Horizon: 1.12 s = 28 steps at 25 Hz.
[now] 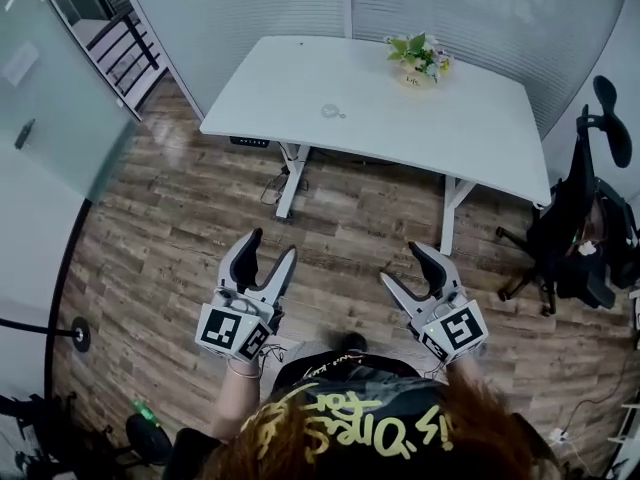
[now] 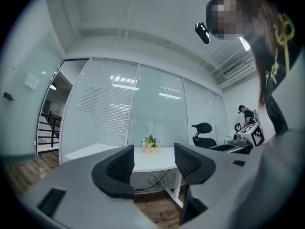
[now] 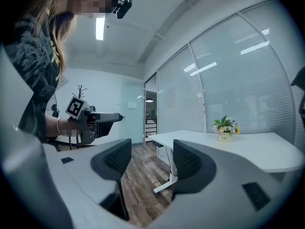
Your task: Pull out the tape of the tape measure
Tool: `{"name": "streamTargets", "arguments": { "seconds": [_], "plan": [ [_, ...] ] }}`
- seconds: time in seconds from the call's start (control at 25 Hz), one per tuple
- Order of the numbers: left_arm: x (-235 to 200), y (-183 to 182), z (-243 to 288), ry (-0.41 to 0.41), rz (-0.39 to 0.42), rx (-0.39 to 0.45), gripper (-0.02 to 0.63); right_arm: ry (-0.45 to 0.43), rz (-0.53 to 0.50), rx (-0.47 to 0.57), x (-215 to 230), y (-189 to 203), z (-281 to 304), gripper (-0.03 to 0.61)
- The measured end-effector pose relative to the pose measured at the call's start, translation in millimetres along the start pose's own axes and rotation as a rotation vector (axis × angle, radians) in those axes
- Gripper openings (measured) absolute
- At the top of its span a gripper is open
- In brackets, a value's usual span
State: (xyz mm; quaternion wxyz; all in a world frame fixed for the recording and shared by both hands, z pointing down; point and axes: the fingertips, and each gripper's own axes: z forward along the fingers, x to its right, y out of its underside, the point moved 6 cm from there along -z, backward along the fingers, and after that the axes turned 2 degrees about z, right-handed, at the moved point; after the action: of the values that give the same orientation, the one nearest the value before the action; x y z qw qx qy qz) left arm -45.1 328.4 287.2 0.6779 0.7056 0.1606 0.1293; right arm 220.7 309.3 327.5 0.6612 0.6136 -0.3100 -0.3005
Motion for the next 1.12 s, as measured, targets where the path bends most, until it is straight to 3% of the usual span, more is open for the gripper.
{"name": "streamTargets", "arguments": {
  "seconds": [0.2,0.52,0.72,1.12],
  "plan": [
    [-5.8,11.1,-2.8,0.008,0.003,-0.054,0.255,-0.016,0.033,0.016,4.0,0.1,15.0,0.276],
    [-7.7,10.3,15.1,0.044,-0.053,-0.037,0.250,-0.010,0.021,0.012,13.0,-6.9,25.6,0.276],
    [-6.4,19.3,17.8,0.078,0.007,-0.114,0.250,-0.014,0.021,0.020,14.5,-7.0,30.1,0.276],
    [-6.0,10.0,21.4,0.060,0.010,-0.078,0.250,0.001,-0.020,0.031,29.2,-10.2,21.9,0.276]
  ]
}}
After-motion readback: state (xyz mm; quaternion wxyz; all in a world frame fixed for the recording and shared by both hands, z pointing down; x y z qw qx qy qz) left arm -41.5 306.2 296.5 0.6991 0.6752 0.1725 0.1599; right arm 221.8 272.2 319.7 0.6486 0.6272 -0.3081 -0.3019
